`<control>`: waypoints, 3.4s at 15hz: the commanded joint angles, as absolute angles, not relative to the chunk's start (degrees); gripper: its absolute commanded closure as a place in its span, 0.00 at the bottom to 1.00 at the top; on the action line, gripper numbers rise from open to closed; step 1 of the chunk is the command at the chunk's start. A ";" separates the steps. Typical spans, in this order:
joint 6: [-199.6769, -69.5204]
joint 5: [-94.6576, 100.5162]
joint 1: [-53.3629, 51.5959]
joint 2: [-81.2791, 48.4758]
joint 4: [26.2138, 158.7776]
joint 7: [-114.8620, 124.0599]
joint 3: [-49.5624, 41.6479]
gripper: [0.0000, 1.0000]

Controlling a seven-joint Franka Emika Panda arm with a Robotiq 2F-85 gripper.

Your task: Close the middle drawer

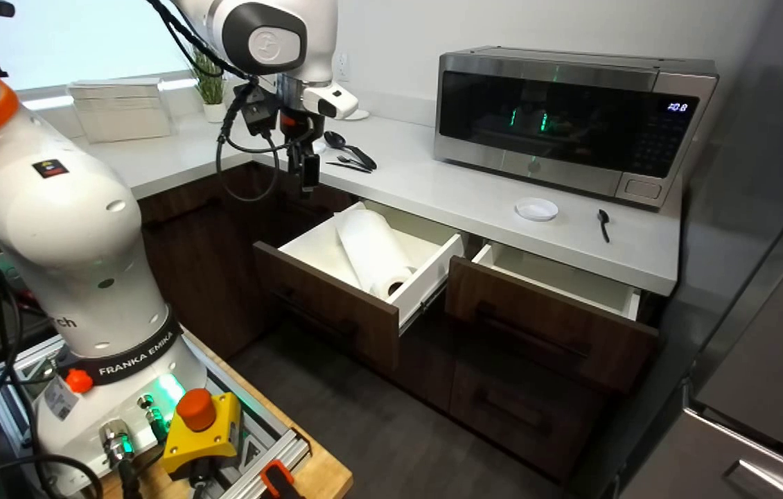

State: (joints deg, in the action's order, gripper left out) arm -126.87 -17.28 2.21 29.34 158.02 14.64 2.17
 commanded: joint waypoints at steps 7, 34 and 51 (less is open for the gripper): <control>-126.79 -16.68 2.06 29.37 157.97 15.53 1.93 0.00; -126.27 12.59 9.24 28.47 157.38 5.07 -1.23 0.00; -114.36 15.72 9.68 23.50 157.47 -7.36 -7.14 0.00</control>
